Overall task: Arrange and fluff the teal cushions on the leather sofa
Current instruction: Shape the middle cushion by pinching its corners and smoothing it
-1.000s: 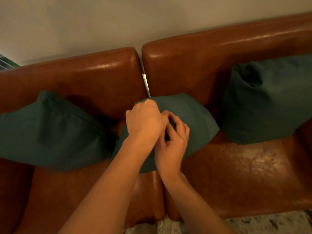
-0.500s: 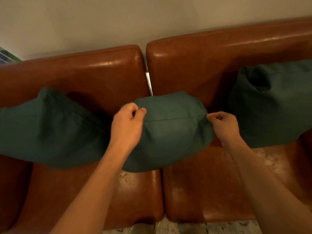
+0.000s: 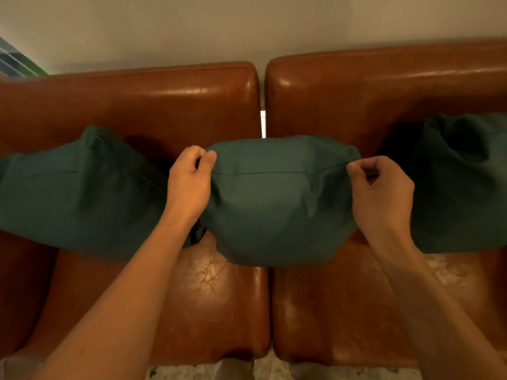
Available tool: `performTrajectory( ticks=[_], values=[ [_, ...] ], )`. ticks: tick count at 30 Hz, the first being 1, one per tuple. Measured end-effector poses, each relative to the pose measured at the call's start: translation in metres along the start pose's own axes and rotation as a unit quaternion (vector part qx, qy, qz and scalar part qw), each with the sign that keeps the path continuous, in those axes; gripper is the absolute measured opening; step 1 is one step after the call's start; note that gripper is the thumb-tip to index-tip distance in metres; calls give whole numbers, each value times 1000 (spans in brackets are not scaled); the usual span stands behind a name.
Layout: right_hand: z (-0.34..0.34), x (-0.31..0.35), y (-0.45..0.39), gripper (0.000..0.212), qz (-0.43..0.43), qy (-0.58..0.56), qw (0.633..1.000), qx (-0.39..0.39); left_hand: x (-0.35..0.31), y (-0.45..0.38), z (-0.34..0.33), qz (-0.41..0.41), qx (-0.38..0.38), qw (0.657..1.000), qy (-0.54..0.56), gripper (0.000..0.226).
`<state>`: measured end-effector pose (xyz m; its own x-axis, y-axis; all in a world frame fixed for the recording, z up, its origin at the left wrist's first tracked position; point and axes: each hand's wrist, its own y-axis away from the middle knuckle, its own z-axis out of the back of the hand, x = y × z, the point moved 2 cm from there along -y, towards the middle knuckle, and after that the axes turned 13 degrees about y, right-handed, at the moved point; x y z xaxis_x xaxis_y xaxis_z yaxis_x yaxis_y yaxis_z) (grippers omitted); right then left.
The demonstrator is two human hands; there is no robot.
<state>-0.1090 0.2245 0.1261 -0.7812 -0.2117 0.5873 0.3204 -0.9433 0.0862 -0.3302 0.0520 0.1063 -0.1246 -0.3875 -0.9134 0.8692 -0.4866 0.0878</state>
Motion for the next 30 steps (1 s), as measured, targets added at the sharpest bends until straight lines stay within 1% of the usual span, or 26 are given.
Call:
performTrajectory(
  ticks=[2,3,5,7,8,10,12,13,14,16,17,19,22,24,27,30],
  values=[
    [-8,1,-4,7,-3,15,1000,4,5,-2,-2,0,11,1000,7,32],
    [-12,1,-6,10,-7,34,999,8,9,-1,-5,-6,19,1000,8,29],
    [-19,7,-8,28,9,76,997,-6,11,4,-13,-29,41,999,18,19],
    [-28,30,-7,36,78,80,993,-32,9,8,-19,-37,70,996,48,18],
    [-36,47,-6,35,126,68,989,-23,8,9,-21,-29,79,994,71,21],
    [-64,81,-5,34,222,59,972,46,6,10,-20,-23,73,991,107,24],
    [-96,104,-7,39,279,87,948,128,6,11,-13,-40,37,992,111,21],
    [-110,107,-10,40,286,113,938,157,8,10,-8,-40,12,993,107,20],
    [-121,106,-13,40,287,135,933,169,11,8,-1,-34,-12,995,92,19],
    [-130,99,-21,38,285,139,935,158,17,-2,13,-17,-40,999,27,16],
    [-131,95,-24,37,281,130,939,150,21,-9,17,-4,-34,999,-8,12],
    [-132,90,-27,36,280,113,943,139,25,-23,16,26,6,998,-53,3],
    [-134,85,-23,38,287,106,943,130,22,-42,0,41,90,987,-129,23],
    [-134,82,-19,38,288,101,943,130,20,-51,-10,54,132,974,-178,26],
    [-131,77,-18,35,278,74,948,136,24,-55,-13,58,152,967,-196,14],
    [-128,74,-18,33,268,47,953,136,29,-52,-7,52,133,978,-152,7]
  ],
)
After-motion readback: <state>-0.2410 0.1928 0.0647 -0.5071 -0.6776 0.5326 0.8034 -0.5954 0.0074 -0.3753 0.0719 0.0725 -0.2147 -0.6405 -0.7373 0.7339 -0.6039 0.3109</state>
